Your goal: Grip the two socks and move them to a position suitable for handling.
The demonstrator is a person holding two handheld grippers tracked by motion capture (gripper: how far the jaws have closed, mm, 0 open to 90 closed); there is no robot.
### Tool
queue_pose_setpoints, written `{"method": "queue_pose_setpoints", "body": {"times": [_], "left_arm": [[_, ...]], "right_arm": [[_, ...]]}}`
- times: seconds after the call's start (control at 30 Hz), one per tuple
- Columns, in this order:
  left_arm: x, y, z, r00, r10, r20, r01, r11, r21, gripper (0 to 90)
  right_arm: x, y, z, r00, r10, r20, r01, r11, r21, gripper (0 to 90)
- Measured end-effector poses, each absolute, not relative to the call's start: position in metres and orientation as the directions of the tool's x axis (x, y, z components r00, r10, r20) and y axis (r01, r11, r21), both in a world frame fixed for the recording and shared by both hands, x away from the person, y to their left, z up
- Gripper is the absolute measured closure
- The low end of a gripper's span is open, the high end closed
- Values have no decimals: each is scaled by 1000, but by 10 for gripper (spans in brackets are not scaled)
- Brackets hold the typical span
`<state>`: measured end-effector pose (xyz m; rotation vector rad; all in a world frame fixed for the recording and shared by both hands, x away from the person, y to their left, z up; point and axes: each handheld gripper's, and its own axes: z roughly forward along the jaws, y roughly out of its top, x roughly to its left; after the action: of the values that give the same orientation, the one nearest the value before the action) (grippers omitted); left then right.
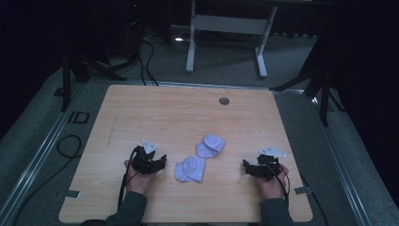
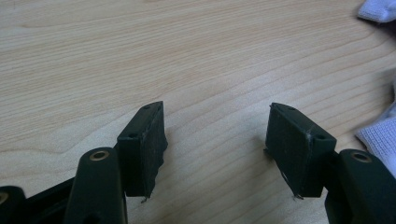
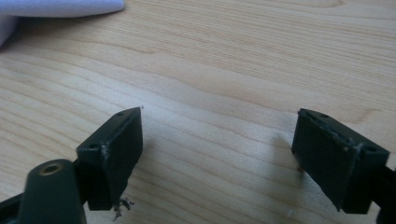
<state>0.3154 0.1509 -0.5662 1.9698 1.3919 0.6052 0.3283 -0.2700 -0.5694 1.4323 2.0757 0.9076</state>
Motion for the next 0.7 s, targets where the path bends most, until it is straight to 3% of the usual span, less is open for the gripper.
{"method": "queue_pose_setpoints", "body": {"times": [0.53, 0.7], "left_arm": [[318, 148, -566, 328, 945, 4, 648, -228, 727, 389], [317, 148, -564, 335, 942, 4, 653, -235, 720, 464]], "right_arm": [[328, -268, -569, -382, 924, 0, 619, 256, 742, 250], [327, -268, -569, -389, 921, -1, 615, 260, 744, 262]]}}
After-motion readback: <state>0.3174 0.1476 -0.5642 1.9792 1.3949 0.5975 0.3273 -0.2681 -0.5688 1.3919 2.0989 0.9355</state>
